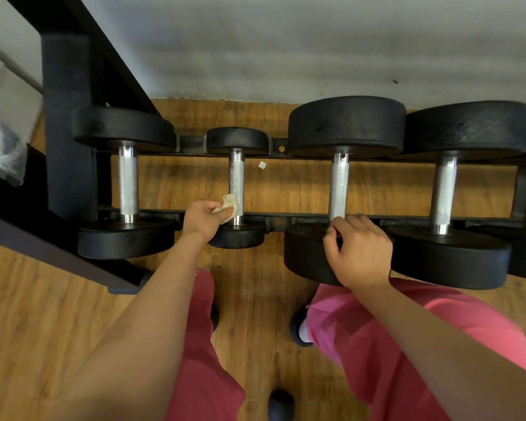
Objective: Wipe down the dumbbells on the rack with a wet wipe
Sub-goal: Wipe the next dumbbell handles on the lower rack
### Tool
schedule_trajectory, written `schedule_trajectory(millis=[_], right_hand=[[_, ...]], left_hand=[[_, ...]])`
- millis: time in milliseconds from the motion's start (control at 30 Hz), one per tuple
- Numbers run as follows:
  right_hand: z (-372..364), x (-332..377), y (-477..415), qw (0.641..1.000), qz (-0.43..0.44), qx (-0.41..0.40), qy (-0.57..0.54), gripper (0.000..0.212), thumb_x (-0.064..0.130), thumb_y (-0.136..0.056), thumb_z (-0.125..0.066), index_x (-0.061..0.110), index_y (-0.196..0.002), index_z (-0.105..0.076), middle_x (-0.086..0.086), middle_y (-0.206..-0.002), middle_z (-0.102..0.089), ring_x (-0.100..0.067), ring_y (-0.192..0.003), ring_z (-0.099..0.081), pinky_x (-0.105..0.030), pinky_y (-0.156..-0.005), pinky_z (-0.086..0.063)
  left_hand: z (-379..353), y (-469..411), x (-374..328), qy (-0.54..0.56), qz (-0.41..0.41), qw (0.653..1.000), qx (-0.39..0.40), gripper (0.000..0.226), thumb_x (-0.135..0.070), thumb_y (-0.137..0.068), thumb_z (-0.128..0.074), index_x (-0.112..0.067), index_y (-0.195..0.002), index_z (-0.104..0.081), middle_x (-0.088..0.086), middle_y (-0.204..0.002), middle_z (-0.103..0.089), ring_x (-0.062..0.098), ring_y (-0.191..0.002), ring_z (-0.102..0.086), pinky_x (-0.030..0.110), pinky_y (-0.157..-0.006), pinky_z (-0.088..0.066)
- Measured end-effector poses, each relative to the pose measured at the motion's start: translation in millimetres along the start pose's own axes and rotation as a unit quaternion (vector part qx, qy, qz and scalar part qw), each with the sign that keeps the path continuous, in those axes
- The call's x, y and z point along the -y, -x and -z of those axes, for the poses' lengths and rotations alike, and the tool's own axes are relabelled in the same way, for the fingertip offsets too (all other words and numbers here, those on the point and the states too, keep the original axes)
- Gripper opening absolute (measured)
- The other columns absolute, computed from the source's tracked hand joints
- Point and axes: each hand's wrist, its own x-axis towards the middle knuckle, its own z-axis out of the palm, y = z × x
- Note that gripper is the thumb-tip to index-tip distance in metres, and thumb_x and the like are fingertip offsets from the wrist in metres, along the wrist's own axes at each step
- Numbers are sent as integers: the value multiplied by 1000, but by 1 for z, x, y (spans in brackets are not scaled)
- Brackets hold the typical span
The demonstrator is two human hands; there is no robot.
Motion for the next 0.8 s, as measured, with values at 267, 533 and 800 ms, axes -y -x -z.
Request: schedule_trajectory(millis=[267, 533, 800], right_hand=[[-2, -1, -1, 1000, 1, -3, -4, 29, 25, -86, -45, 12, -72, -66, -2, -65, -60, -22, -63, -55, -28, -55, -36], [5, 1, -1, 999, -3, 28, -29, 30, 28, -86, -44, 13, -71, -66, 0, -63, -59, -20, -62, -56, -24, -55, -31], [16, -33, 10, 954, -159, 19, -253, 14, 8, -96, -53, 11, -90, -65, 3, -88, -60, -15, -91, -49, -18, -75, -31]], left_hand=[[-26, 6, -30, 44, -11, 987, -152, 15, -17, -90, -68, -4, -98, -72, 3, -94, -67, 17, -88, -63, 10, -58, -38], [-35, 44, -78, -13, -272, 947, -169, 19, -11, -94, -56, -6, -84, -71, -7, -69, -60, -1, -66, -55, 11, -57, -37], [-66, 41, -152, 21, -329, 930, -161, 28, -11, -97, -57, -7, -122, -67, 4, -116, -69, 8, -106, -61, 1, -86, -41]])
